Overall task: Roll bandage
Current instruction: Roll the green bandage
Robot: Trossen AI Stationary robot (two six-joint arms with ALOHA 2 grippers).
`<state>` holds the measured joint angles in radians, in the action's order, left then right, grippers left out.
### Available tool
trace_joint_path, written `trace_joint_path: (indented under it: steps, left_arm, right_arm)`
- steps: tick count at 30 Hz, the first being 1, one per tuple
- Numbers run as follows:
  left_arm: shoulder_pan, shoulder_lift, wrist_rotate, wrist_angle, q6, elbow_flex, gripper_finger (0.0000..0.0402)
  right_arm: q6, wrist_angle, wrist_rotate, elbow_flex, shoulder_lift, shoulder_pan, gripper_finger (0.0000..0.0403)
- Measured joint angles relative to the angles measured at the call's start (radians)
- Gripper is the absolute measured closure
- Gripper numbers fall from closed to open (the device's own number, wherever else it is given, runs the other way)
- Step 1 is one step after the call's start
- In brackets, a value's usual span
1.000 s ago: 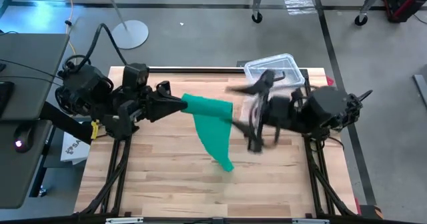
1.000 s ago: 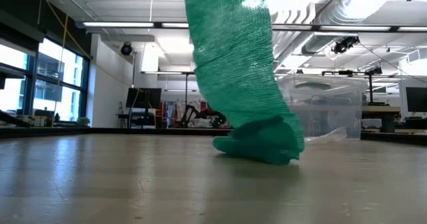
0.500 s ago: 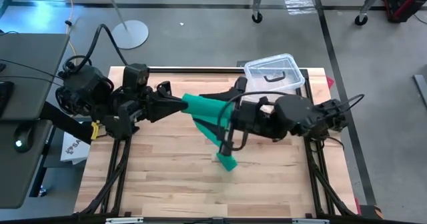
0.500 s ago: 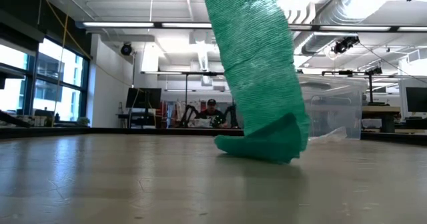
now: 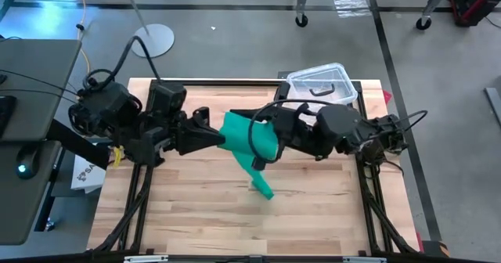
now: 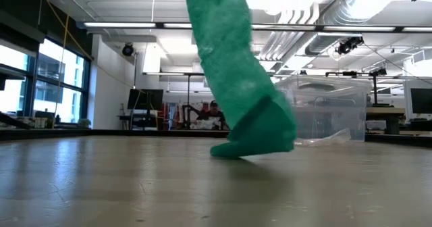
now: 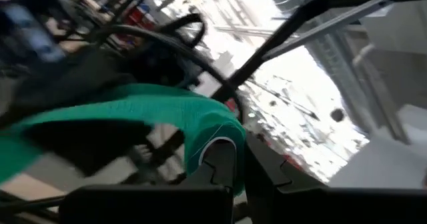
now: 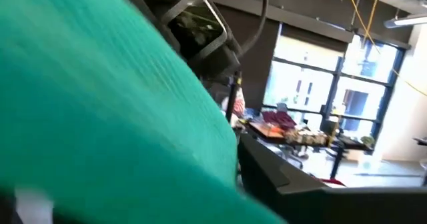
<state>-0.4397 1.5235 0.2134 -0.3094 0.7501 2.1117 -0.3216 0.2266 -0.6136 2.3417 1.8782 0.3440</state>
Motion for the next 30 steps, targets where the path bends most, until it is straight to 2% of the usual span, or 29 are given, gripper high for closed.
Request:
trace_joint_path:
  steps: [8,13,21,26,30]
  left_arm:
    - [-0.040,-0.001,-0.017,0.008,-0.001,-0.001,0.0394]
    - [-0.065,-0.015,0.007,-0.036,-0.011,-0.001,0.0394]
    - [-0.073,-0.037,0.018,-0.068,-0.045,-0.001,0.0394]
    - [-0.074,-0.035,-0.053,-0.078,-0.009,-0.001,0.0394]
    - [-0.074,-0.024,-0.066,-0.123,0.038,-0.001,0.0394]
  right_arm:
    - [-0.024,0.090,-0.027,0.000,-0.006,-0.001,0.0401]
    - [-0.082,0.108,-0.086,0.000,-0.025,0.026,0.0402]
    - [-0.169,0.138,-0.042,0.000,-0.043,0.085,0.0402]
    - [-0.322,0.105,-0.136,0.000,-0.043,0.106,0.0402]
    - [-0.576,-0.007,-0.160,0.000,-0.043,0.106,0.0403]
